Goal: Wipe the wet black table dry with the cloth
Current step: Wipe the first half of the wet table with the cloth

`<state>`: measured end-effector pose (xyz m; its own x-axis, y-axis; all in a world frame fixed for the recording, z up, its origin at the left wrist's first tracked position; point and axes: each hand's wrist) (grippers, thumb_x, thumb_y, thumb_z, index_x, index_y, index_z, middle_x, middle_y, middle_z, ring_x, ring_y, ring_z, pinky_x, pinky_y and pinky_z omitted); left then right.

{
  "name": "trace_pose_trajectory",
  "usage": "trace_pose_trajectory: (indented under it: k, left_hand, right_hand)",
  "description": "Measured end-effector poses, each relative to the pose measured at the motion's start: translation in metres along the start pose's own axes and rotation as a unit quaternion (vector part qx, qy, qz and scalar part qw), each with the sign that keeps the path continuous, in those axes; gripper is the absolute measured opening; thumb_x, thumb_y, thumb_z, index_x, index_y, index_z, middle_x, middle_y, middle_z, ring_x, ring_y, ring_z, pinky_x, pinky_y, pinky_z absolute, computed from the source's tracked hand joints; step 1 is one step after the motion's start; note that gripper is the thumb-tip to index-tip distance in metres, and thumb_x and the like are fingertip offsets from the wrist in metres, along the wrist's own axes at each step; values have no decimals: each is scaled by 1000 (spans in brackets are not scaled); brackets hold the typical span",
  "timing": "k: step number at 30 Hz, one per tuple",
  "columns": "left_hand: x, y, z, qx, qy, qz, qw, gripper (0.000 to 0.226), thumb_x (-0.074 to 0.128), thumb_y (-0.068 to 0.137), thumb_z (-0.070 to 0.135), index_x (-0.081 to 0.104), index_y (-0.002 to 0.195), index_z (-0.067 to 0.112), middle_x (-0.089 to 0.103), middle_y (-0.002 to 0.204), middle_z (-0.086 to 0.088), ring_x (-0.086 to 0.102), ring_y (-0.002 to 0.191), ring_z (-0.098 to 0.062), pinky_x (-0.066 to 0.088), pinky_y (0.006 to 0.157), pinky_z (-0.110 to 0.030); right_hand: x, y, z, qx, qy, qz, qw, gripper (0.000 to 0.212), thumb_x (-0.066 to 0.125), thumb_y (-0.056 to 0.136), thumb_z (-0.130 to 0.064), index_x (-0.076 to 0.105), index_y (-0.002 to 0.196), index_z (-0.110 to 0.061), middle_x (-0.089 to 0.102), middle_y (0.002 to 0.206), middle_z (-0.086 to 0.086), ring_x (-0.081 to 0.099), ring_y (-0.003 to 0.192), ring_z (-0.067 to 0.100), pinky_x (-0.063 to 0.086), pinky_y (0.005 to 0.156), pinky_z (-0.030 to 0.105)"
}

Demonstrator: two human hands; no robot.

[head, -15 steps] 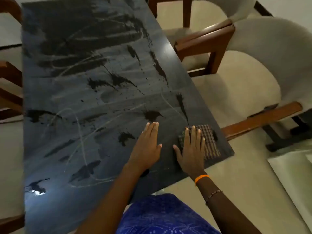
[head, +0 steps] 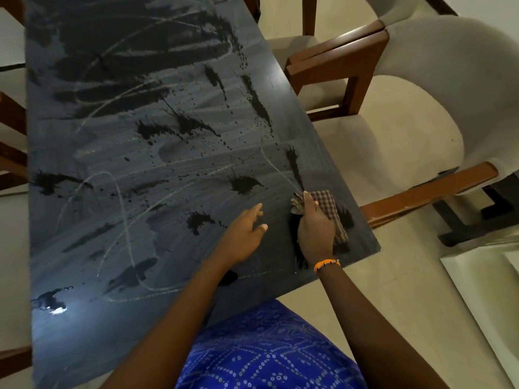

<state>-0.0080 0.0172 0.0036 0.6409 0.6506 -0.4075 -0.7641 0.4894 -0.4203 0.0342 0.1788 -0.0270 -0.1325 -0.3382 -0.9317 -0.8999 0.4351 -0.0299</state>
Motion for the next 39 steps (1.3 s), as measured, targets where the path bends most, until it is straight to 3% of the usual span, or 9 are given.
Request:
trace_pose_trajectory:
  k: [4, 9, 12, 14, 19, 25, 30, 33, 39]
  left_hand:
    - [-14, 5, 0, -71, -110, 54, 990, 41, 40, 98, 22, 39, 138, 13, 46, 141, -10, 47, 126, -23, 34, 108, -36]
    - [-42, 6, -9, -188, -327, 149, 914, 39, 44, 95, 38, 53, 124, 14, 52, 131, 0, 51, 119, -23, 40, 101, -36]
    - [-58, -1, -20, -179, -409, 150, 882, 30, 53, 91, 36, 64, 110, 17, 63, 119, -6, 62, 104, -20, 51, 91, -38]
    - [-65, -9, -26, -148, -393, 188, 888, 20, 56, 90, 26, 66, 105, 17, 67, 112, -7, 66, 94, -16, 54, 74, -30]
    - [-82, -26, -36, -178, -392, 266, 863, 23, 56, 91, 20, 61, 109, 7, 67, 108, -9, 64, 99, -22, 54, 82, -36]
    - [-118, -31, -54, -189, -276, 360, 871, 25, 51, 93, 13, 57, 116, 6, 61, 110, -9, 58, 98, -20, 51, 79, -25]
    - [-199, -28, -81, -167, -112, 413, 888, 39, 55, 90, 17, 49, 128, 8, 51, 127, -12, 50, 116, -23, 40, 100, -34]
    - [-252, -22, -103, -163, -56, 425, 889, 49, 56, 89, 19, 42, 134, 9, 47, 133, -12, 45, 123, -26, 37, 105, -37]
    - [-351, -1, -157, -141, 12, 424, 895, 56, 54, 90, 18, 32, 140, 7, 40, 141, -14, 36, 131, -28, 32, 109, -42]
  right_hand:
    - [-13, 21, -35, 80, 290, -22, 953, 48, 52, 89, -1, 48, 136, -9, 59, 129, 16, 56, 116, 29, 44, 96, 31]
    - [-21, 28, -84, 233, 706, -230, 628, 33, 42, 97, -9, 53, 127, -4, 58, 127, 22, 57, 115, 35, 49, 95, 49]
    - [-19, 29, -99, 248, 766, -326, 495, 35, 36, 98, -19, 57, 121, -4, 68, 114, 16, 66, 104, 29, 53, 87, 44]
    - [-16, 34, -106, 240, 781, -360, 451, 37, 36, 98, -25, 59, 115, -3, 71, 108, 15, 69, 98, 27, 54, 85, 44]
    - [-5, 36, -135, 214, 695, -434, 532, 34, 46, 96, -12, 53, 127, -3, 63, 122, 18, 62, 108, 30, 51, 90, 46]
    - [15, 42, -193, 192, 642, -398, 626, 31, 46, 93, 2, 55, 121, -5, 64, 115, 18, 63, 100, 31, 53, 81, 44]
    - [33, 65, -276, 129, 580, -365, 717, 24, 49, 91, 3, 61, 109, -6, 66, 106, 17, 65, 87, 25, 55, 74, 37]
    - [50, 93, -339, 35, 528, -310, 790, 25, 51, 88, 5, 64, 95, -15, 68, 99, 11, 64, 85, 20, 53, 74, 32]
    - [99, 178, -458, -305, 308, -158, 887, 43, 60, 82, 6, 59, 124, -6, 64, 122, 14, 58, 113, 23, 41, 95, 23]
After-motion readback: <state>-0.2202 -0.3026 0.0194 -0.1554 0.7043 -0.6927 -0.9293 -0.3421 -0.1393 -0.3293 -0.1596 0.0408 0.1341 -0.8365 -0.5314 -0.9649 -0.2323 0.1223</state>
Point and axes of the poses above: each hand's wrist, its own y-axis towards the middle knuckle, its own x-axis out of the palm, z = x × y
